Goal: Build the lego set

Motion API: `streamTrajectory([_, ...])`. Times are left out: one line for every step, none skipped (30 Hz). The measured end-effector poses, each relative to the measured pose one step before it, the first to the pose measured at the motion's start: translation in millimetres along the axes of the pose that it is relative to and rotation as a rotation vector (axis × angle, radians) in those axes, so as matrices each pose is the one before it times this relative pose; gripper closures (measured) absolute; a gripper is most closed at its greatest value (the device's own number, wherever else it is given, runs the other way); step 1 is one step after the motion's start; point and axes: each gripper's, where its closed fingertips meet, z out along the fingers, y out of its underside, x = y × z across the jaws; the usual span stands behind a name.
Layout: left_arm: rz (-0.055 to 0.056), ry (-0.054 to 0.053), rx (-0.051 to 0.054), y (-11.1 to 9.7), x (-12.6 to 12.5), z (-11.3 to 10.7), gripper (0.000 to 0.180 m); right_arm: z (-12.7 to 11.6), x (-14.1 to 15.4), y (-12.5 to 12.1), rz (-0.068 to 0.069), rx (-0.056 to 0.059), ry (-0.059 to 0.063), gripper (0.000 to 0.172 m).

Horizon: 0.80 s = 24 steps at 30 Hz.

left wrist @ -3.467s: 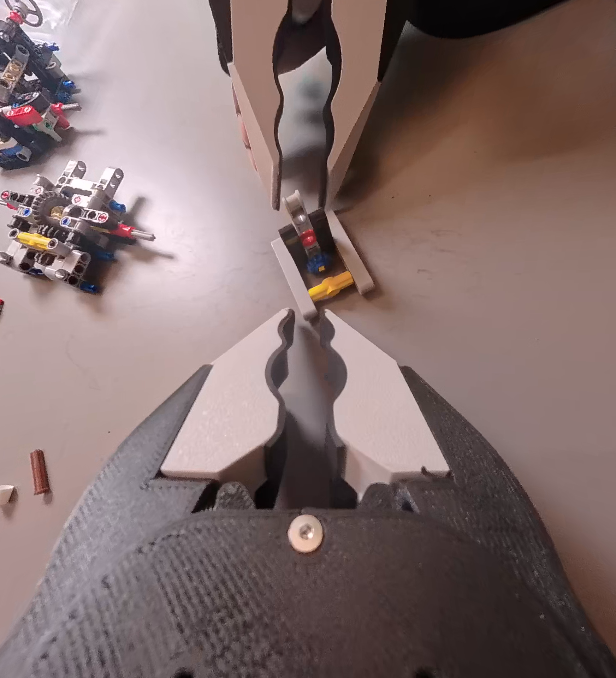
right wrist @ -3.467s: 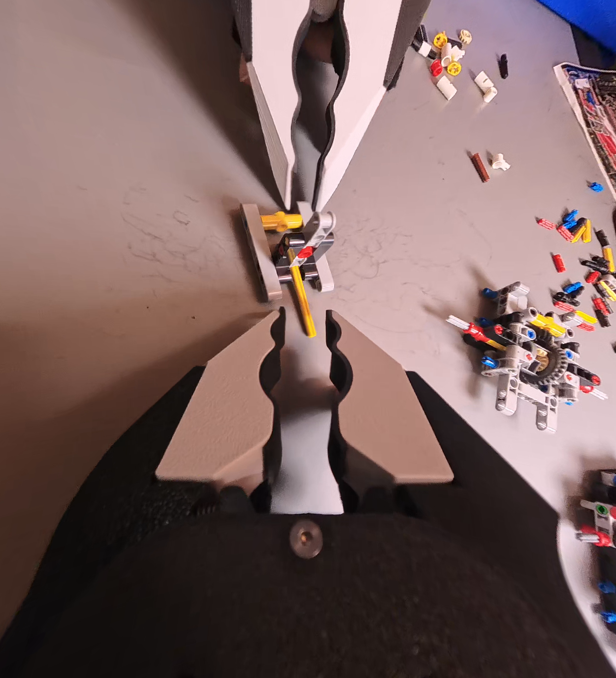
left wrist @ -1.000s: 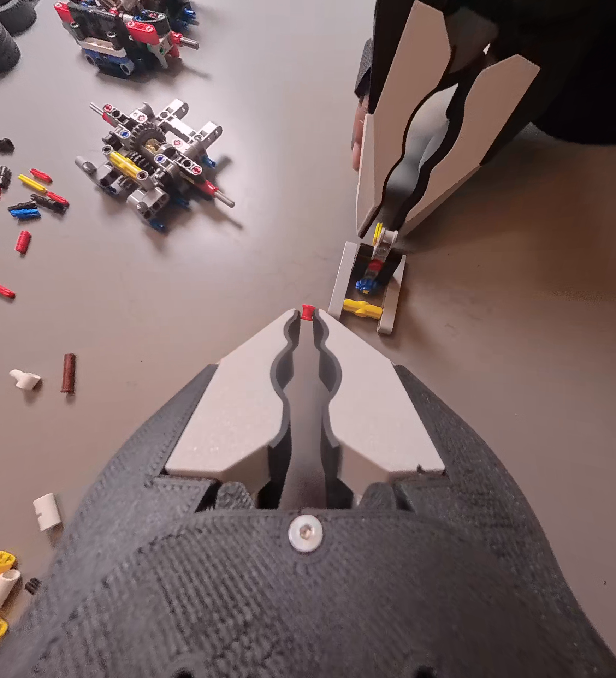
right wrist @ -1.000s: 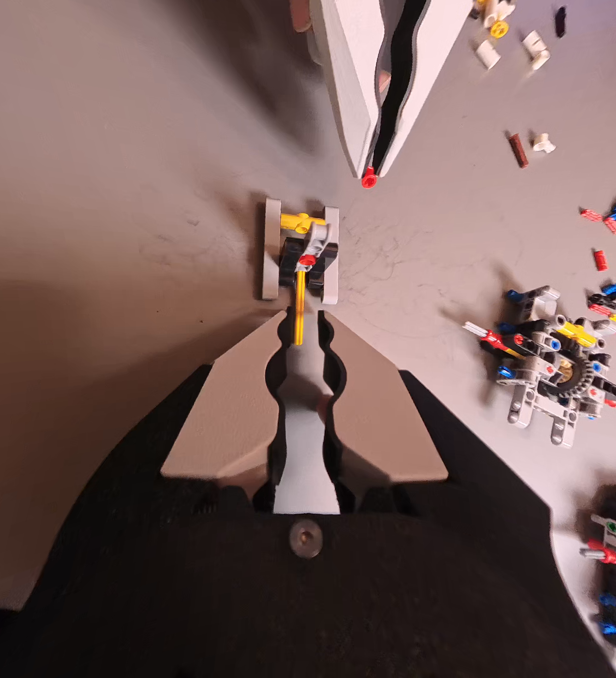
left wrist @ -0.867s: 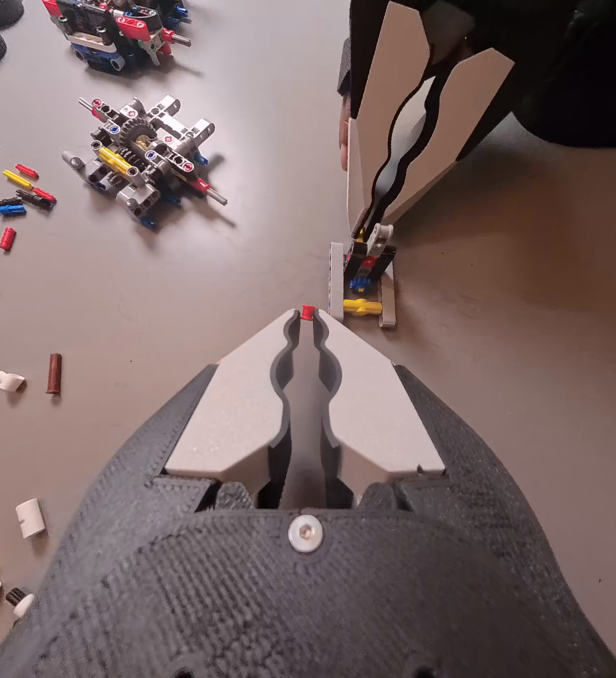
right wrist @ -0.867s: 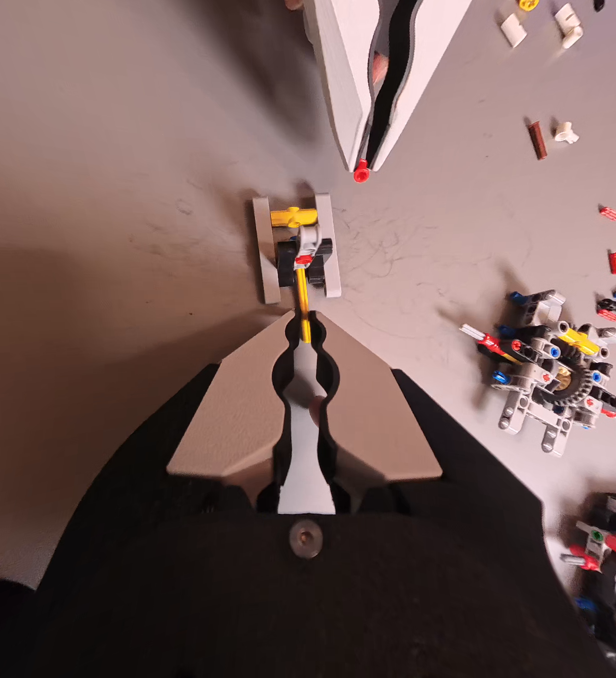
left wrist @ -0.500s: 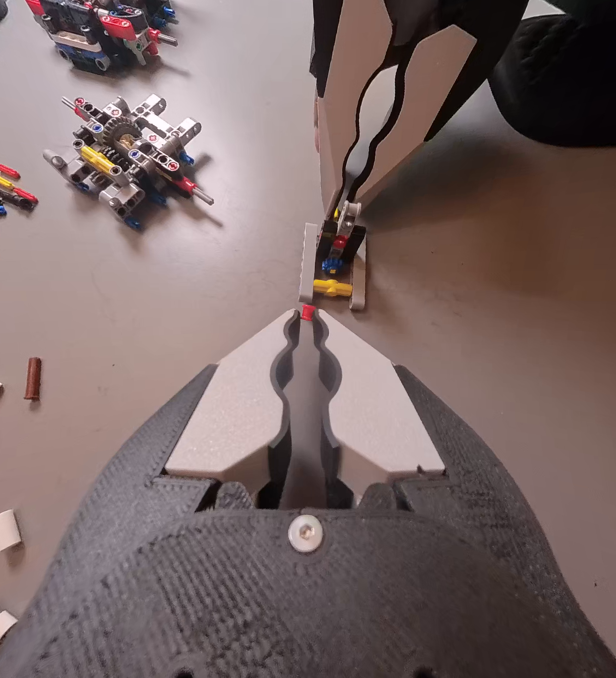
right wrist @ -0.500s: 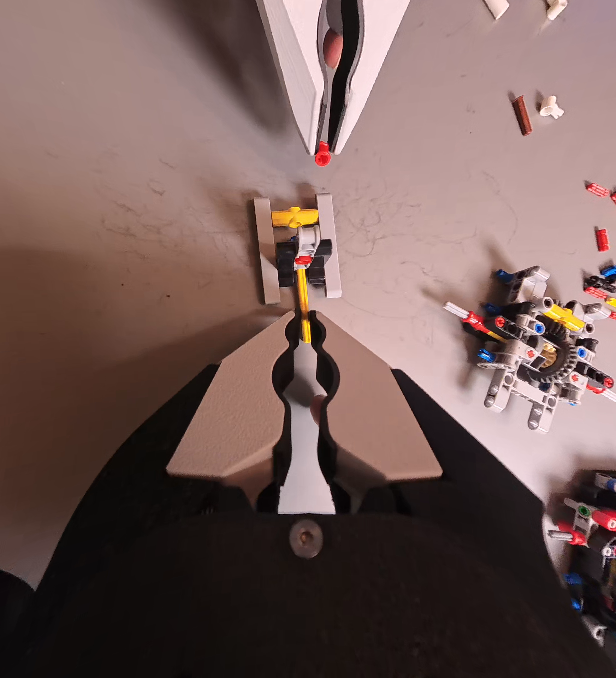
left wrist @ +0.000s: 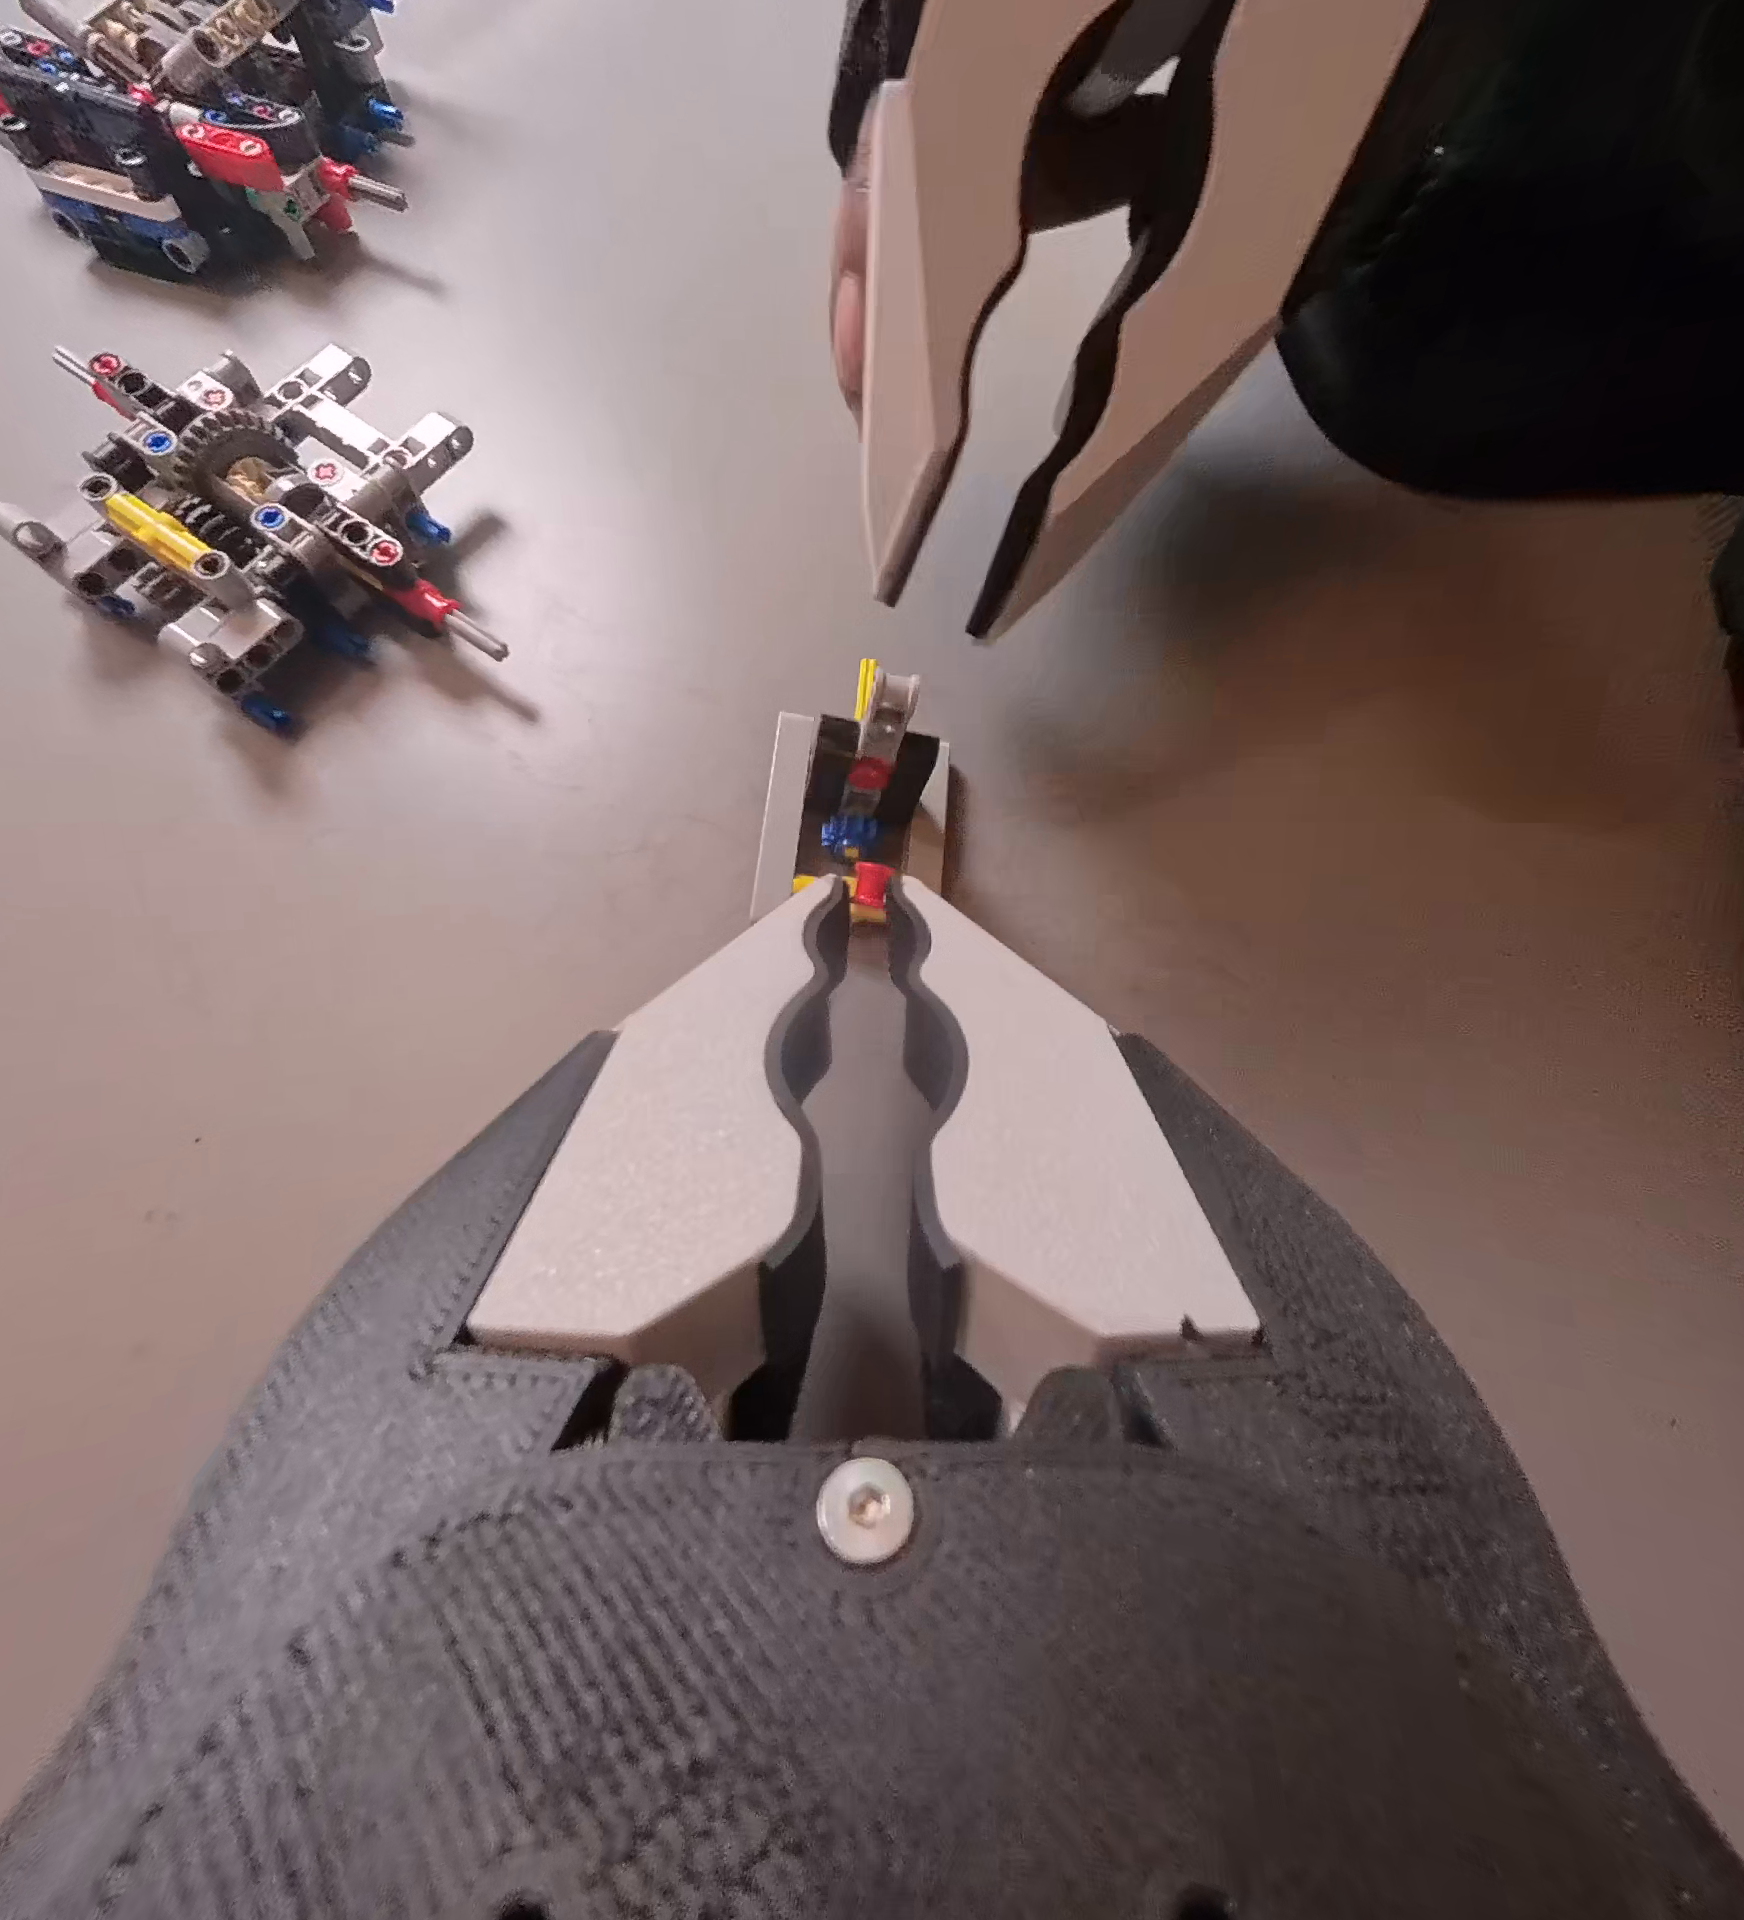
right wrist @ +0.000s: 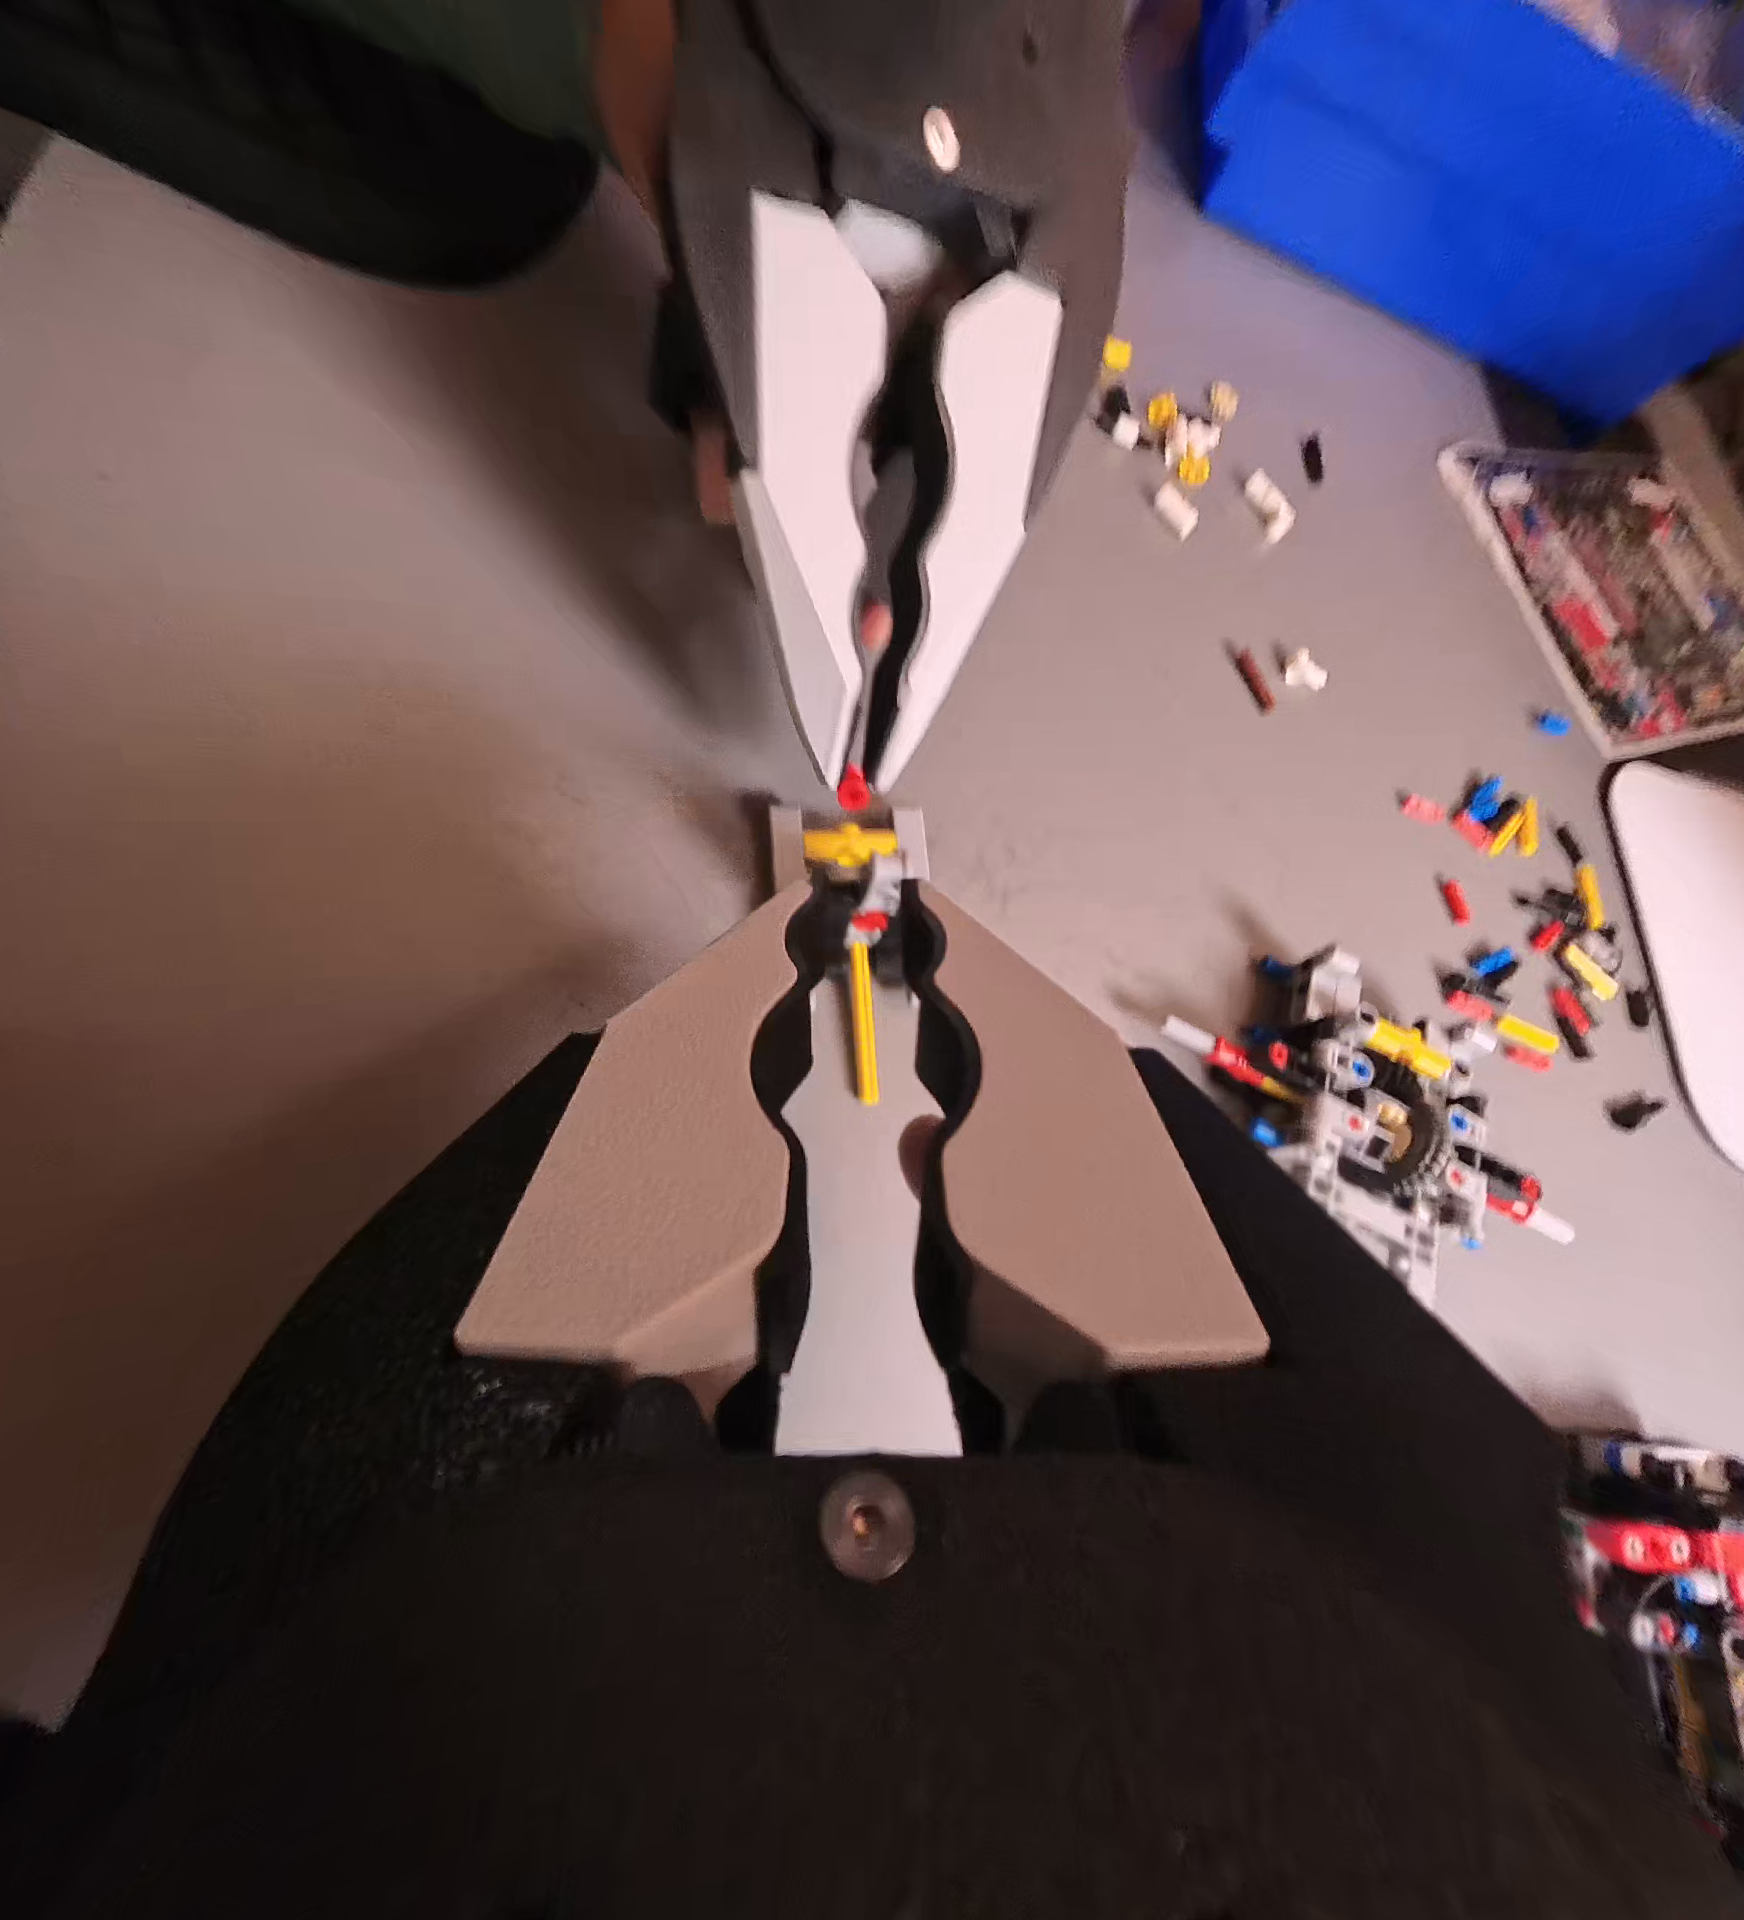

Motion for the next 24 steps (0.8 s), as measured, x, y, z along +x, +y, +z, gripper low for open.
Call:
streamTrajectory([-0.0168, 0.0112, 0.0080, -1.19, 0.83, 0.66, 0.175, 1.25, -4.27, -5.80, -0.0281, 0.0172, 0.0052, 0.161])
streamTrajectory([-0.0143, 0.0134, 0.0118, -1.70, 1.45, 0.42, 0.175, 2.79, -3.68, -3.69, -0.0271, 0.0050, 0.0076, 0.161])
streamTrajectory([-0.0109, 0.0172, 0.0133, -2.18, 2.22, 0.09, 0.175, 3.45, -2.39, -2.40, -0.0265, 0.0009, 0.0121, 0.161])
streamTrajectory([-0.0071, 0.0163, 0.0103, -2.04, 2.53, -0.12, 0.175, 3.29, -0.71, -1.30, -0.0270, -0.0027, 0.0186, 0.161])
streamTrajectory([-0.0028, 0.0105, 0.0072, -1.74, 2.03, -0.48, 0.175, 2.69, 0.05, -0.45, -0.0266, -0.0052, 0.0174, 0.161])
streamTrajectory([0.0004, 0.0072, 0.0055, -1.60, 1.80, -0.50, 0.175, 1.85, -0.74, -0.79, -0.0202, 0.0002, 0.0080, 0.161])
streamTrajectory([0.0021, 0.0084, 0.0058, -1.47, 2.20, -0.63, 0.175, 1.10, -0.42, -1.65, -0.0113, 0.0068, 0.0047, 0.161])
streamTrajectory([0.0027, 0.0084, 0.0076, -1.79, 2.32, -0.71, 0.176, 0.65, -0.58, -1.51, -0.0057, 0.0070, 0.0005, 0.162])
streamTrajectory([0.0027, 0.0075, 0.0072, -1.66, 2.19, -0.67, 0.176, 0.56, -0.43, -0.55, -0.0057, 0.0012, 0.0005, 0.162])
streamTrajectory([0.0025, 0.0076, 0.0043, -1.20, 2.06, -0.64, 0.176, 0.34, -0.55, -0.05, -0.0080, -0.0017, 0.0005, 0.163])
streamTrajectory([0.0024, 0.0065, 0.0044, -1.19, 1.82, -0.51, 0.176, 0.36, -0.91, -0.10, -0.0063, -0.0004, -0.0022, 0.163])
streamTrajectory([0.0013, 0.0068, 0.0052, -1.15, 1.56, -0.43, 0.176, 0.30, -0.56, -0.32, -0.0040, 0.0007, 0.0003, 0.164])
streamTrajectory([-0.0011, 0.0098, 0.0045, -0.91, 1.76, -0.29, 0.175, 0.18, -0.34, -0.40, -0.0041, 0.0013, 0.0015, 0.165])
streamTrajectory([-0.0025, 0.0083, 0.0037, -0.60, 1.33, -0.21, 0.175, 0.10, -0.92, -0.25, -0.0046, 0.0002, -0.0030, 0.165])
streamTrajectory([-0.0016, 0.0047, 0.0020, -0.19, 0.72, -0.22, 0.175, -0.07, -0.24, -0.91, -0.0030, 0.0036, 0.0005, 0.165])
streamTrajectory([-0.0010, 0.0057, 0.0010, 0.07, 0.87, -0.29, 0.175, -0.14, -0.67, -0.60, -0.0024, 0.0023, -0.0024, 0.165])
streamTrajectory([-0.0016, 0.0070, 0.0013, 0.01, 0.95, -0.29, 0.175, -0.19, -0.61, -0.67, -0.0024, 0.0028, -0.0028, 0.165])
streamTrajectory([-0.0022, 0.0084, 0.0010, 0.09, 1.11, -0.21, 0.175, -0.26, -0.79, -0.70, -0.0016, 0.0030, -0.0044, 0.166])
streamTrajectory([-0.0027, 0.0127, -0.0012, 0.58, 1.68, -0.11, 0.175, -0.34, -1.49, -0.70, 0.0006, 0.0046, -0.0093, 0.166])
streamTrajectory([-0.0009, 0.0147, -0.0024, 0.64, 1.91, -0.18, 0.175, -0.20, -1.67, -0.67, 0.0027, 0.0053, -0.0100, 0.167])
streamTrajectory([0.0043, 0.0118, -0.0025, 0.67, 1.92, -0.05, 0.175, -0.02, -1.70, -0.68, 0.0010, 0.0053, -0.0094, 0.167])
streamTrajectory([0.0091, 0.0098, -0.0052, 1.00, 2.05, 0.19, 0.175, -0.14, -2.10, -0.44, -0.0002, 0.0036, -0.0128, 0.167])
streamTrajectory([0.0115, 0.0059, -0.0067, 0.90, 1.69, 0.36, 0.175, 0.09, -1.65, -0.48, 0.0006, 0.0020, -0.0105, 0.167])
streamTrajectory([0.0124, 0.0010, -0.0058, 0.71, 1.01, 0.51, 0.175, 0.08, -1.04, -0.11, -0.0008, 0.0009, -0.0066, 0.167])
